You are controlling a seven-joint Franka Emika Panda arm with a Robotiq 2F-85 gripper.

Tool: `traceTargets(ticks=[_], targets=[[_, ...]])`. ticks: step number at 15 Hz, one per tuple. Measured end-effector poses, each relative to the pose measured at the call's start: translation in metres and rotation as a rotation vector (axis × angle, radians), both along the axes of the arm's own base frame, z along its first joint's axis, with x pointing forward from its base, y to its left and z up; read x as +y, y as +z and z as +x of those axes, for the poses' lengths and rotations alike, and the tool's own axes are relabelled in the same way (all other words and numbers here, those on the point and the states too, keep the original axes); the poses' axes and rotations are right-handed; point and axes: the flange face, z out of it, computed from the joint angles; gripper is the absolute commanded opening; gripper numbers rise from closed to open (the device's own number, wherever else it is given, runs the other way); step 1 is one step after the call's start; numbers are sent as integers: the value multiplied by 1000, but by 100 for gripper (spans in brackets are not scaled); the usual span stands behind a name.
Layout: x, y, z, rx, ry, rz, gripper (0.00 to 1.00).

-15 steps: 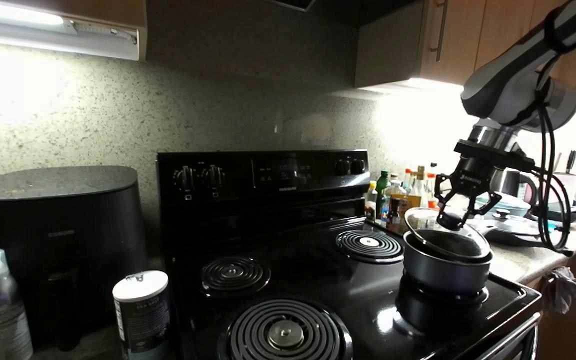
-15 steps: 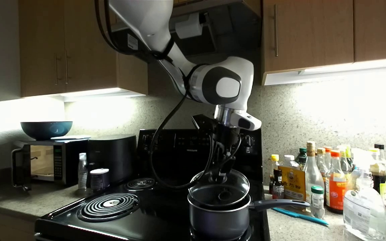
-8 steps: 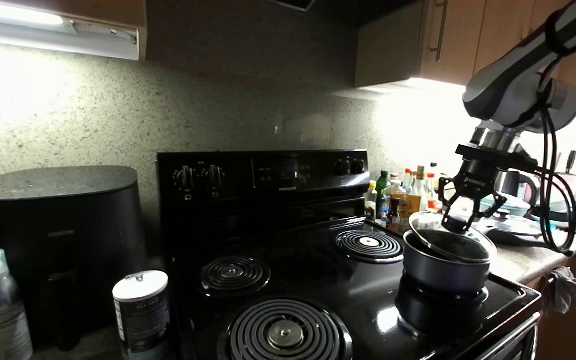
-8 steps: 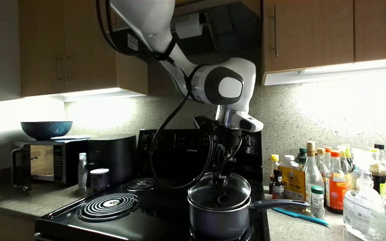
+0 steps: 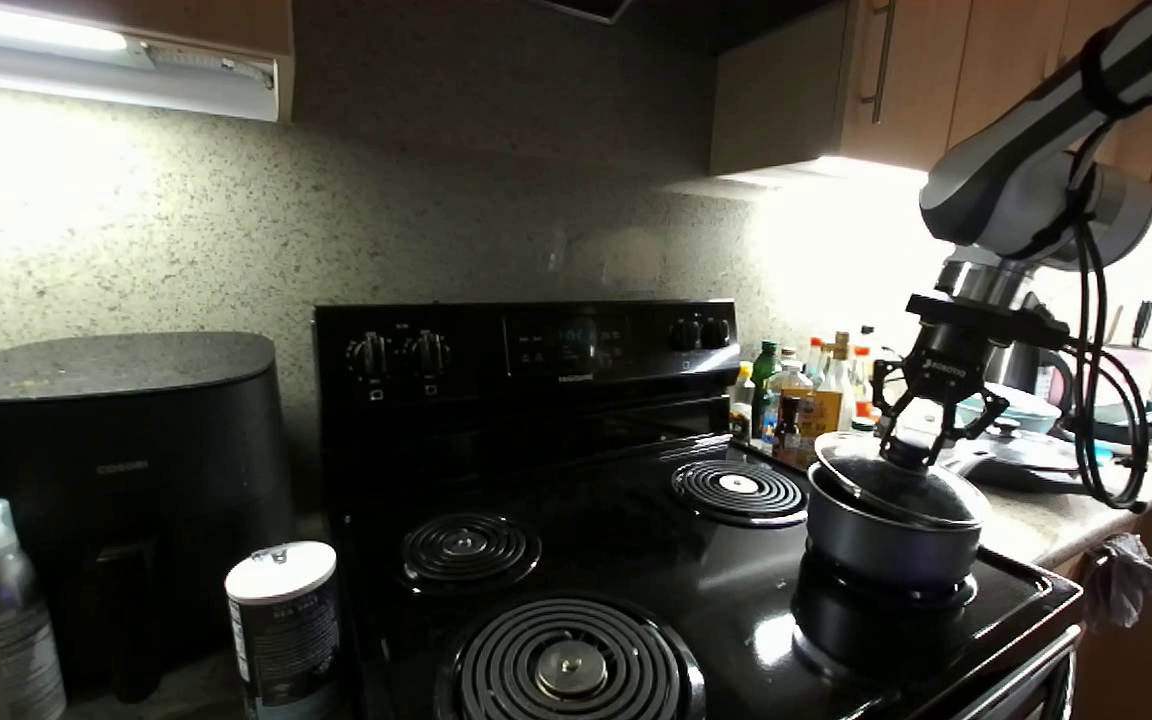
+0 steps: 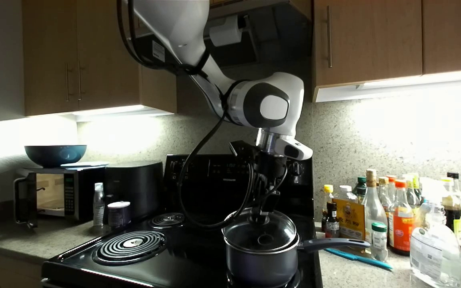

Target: Pick up the lid from the stove and put it on the pot

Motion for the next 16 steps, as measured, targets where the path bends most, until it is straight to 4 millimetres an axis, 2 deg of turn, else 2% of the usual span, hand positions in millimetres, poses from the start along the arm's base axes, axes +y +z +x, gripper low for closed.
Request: traceTargets(ticks=[5,6,10,11,16], targets=[[-1,-8,5,17,-2,1,23],[-2,-13,6,25,-3,2,48],[-1,-16,9,32,-7,5,48],[-2,-16,9,32,-8,5,23],[-1,-16,9,32,-7,5,23]])
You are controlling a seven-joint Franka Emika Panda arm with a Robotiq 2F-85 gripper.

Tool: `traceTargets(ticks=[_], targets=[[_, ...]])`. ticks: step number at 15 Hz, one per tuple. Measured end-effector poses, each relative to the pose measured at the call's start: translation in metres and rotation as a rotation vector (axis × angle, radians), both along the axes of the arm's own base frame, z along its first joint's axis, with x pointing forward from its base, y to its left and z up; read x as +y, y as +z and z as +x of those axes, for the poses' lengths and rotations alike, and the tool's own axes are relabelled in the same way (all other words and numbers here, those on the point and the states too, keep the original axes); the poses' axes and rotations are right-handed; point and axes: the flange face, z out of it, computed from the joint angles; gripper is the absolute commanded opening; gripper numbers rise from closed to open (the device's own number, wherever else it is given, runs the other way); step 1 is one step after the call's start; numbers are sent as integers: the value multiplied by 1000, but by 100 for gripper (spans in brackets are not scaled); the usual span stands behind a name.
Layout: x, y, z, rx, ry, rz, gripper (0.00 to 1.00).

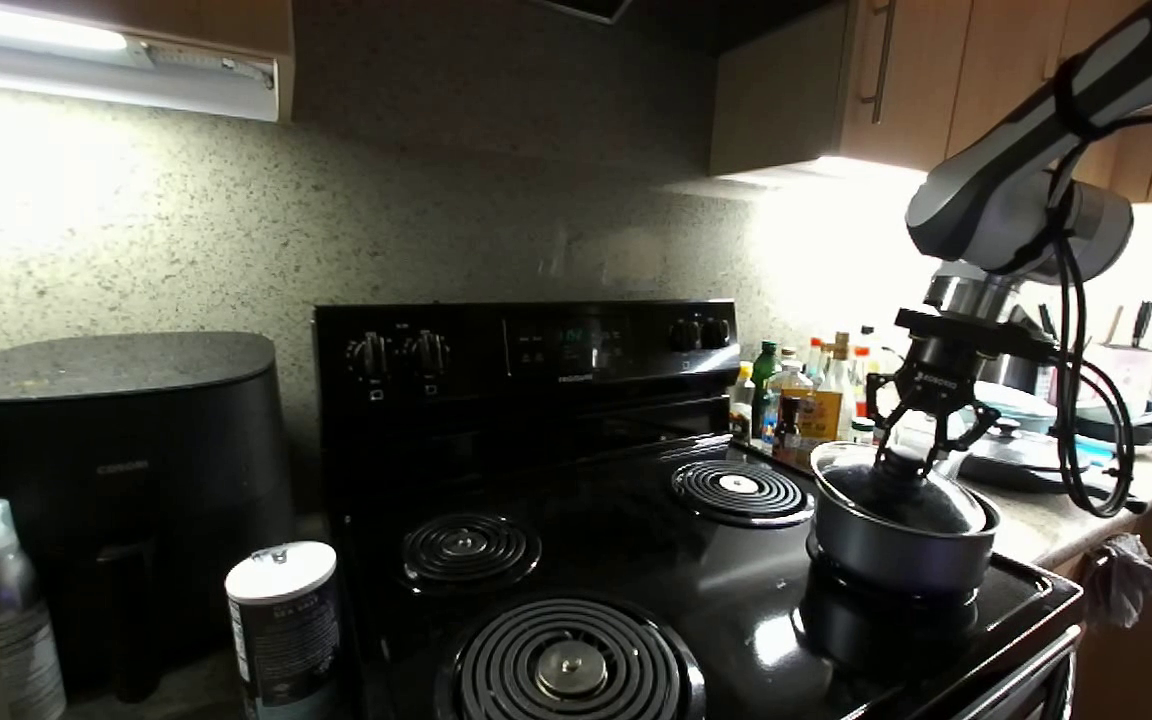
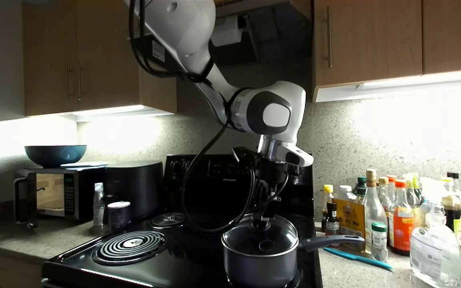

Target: Pick up the lid from the stove and put it on the pot

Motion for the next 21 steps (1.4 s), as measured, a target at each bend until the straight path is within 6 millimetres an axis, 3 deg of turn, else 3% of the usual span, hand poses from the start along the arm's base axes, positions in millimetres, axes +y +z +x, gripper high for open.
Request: traceTargets(ticks=[1,2,6,21], targets=[[0,0,0,0,0,0,62],[0,0,0,0,0,0,73],[-1,1,1,-10,-2,-7,97],[3,2,3,-5,8,-2,100]])
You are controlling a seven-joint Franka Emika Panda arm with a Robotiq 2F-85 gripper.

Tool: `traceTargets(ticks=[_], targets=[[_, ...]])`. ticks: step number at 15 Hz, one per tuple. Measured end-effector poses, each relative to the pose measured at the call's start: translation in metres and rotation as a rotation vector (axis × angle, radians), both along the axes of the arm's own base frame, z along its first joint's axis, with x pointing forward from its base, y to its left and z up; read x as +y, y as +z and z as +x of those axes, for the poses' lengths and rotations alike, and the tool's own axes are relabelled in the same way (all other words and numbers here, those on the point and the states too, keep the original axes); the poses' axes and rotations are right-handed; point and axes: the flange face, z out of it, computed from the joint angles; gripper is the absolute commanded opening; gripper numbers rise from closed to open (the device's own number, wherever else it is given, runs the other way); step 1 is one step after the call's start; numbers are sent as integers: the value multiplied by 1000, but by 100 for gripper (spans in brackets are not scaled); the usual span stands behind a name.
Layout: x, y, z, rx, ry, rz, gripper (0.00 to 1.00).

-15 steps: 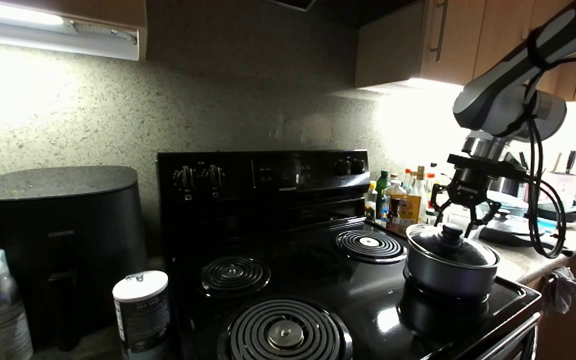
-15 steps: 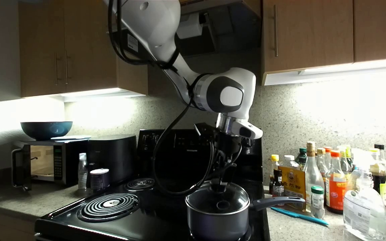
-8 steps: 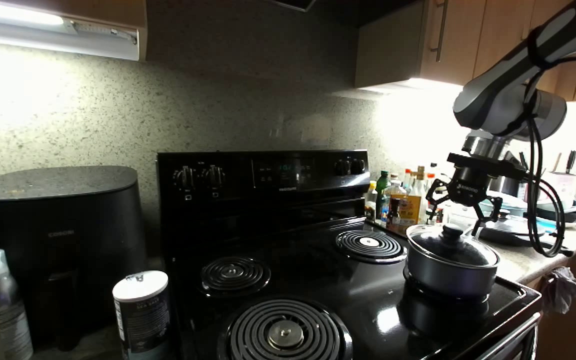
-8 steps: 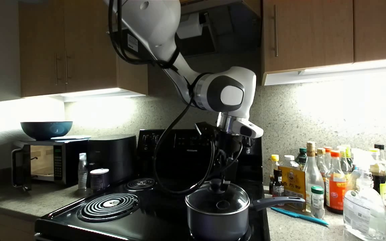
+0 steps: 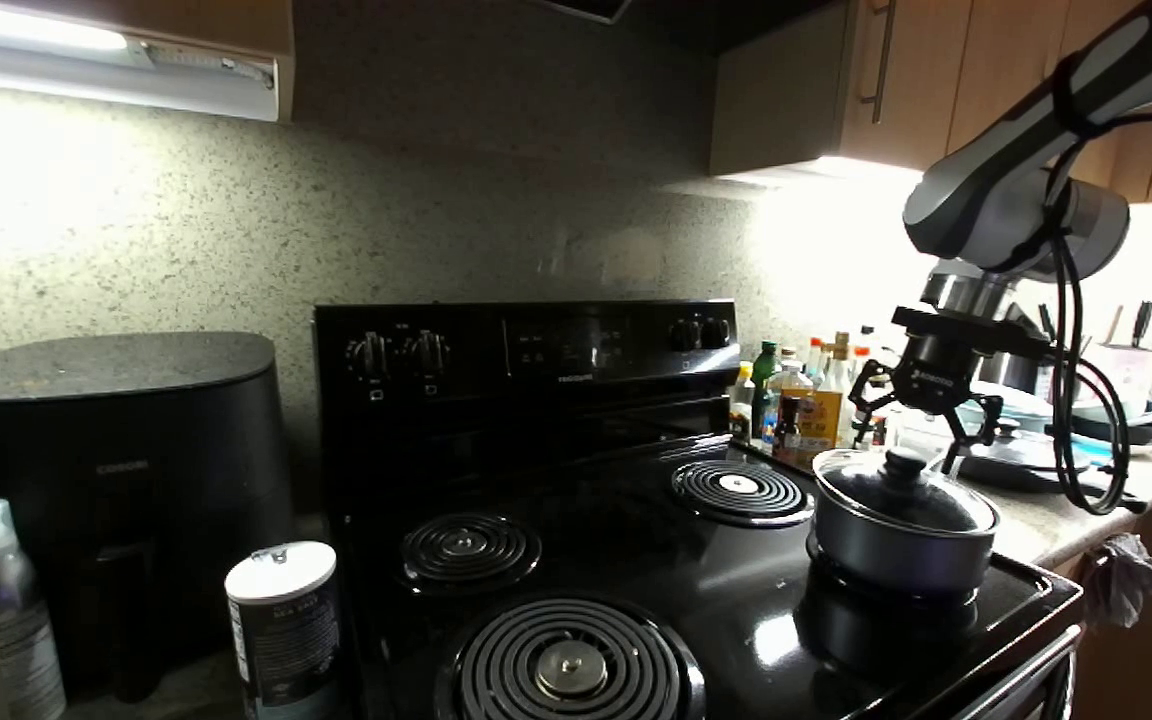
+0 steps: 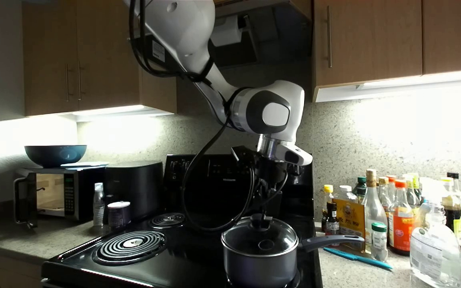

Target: Pick up the lid from the stove and put it on the pot

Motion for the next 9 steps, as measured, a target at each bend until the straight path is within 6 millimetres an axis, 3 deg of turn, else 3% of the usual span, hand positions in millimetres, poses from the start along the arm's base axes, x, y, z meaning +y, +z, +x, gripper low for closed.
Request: traceTargets(ticks=[6,7,8,9], targets=[[15,-3,0,32,33,21,100],[15,-3,0,35,33,23,93],[15,-3,-1,38,33,25,73],[14,-3,-1,40,32,26,67]])
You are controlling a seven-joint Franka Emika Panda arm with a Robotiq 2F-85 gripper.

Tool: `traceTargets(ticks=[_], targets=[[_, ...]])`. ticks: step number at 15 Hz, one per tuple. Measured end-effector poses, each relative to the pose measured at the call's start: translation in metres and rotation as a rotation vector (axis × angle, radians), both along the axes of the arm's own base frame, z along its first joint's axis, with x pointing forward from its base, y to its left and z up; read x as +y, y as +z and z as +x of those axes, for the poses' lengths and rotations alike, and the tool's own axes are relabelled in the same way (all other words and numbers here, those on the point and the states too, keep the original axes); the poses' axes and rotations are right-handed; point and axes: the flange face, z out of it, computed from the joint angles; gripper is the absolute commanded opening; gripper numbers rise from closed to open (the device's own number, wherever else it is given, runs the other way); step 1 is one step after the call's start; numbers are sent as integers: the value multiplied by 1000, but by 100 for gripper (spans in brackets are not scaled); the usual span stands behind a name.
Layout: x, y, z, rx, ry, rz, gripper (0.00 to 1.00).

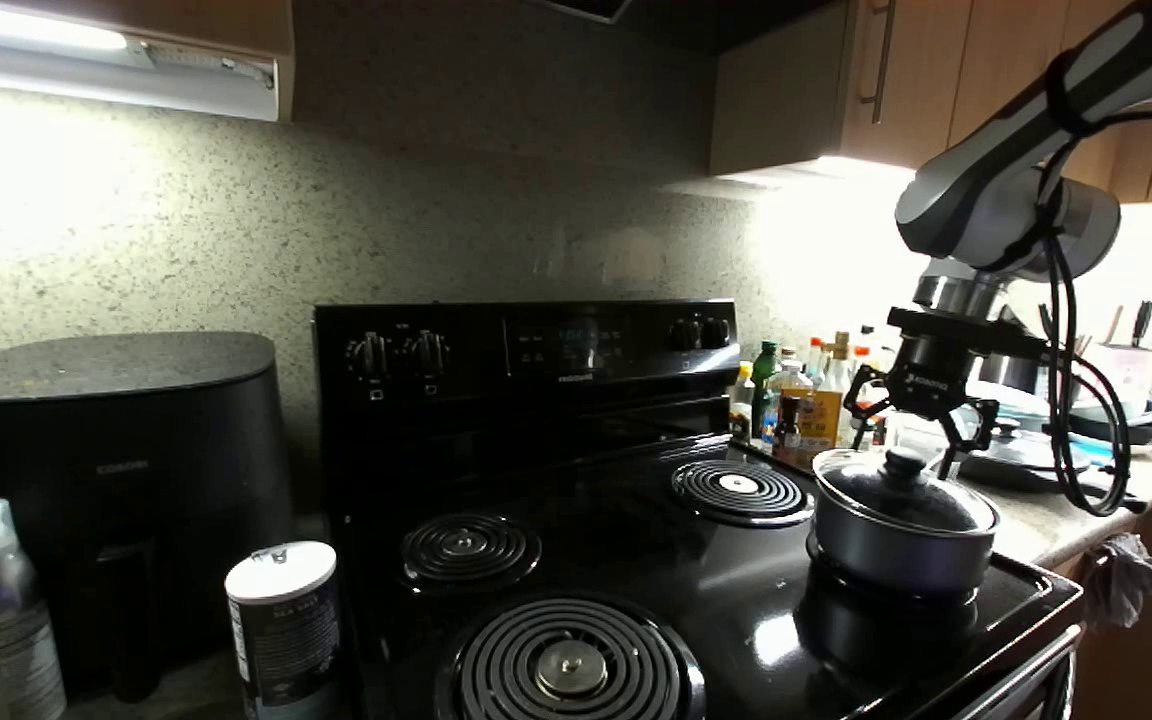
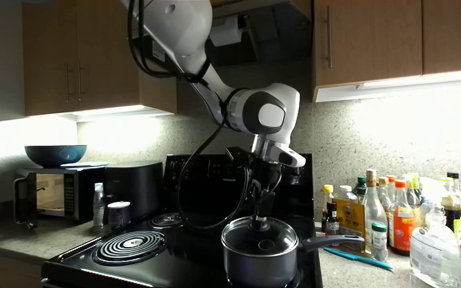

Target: Pick up the lid from the stove and put it on the pot

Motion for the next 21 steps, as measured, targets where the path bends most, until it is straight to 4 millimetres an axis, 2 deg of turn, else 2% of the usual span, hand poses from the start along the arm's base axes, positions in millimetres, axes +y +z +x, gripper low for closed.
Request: traceTargets(ticks=[7,21], targets=[[-5,-1,-4,15,-9,8,21],[-4,5,-5,44,-41,-41,20]])
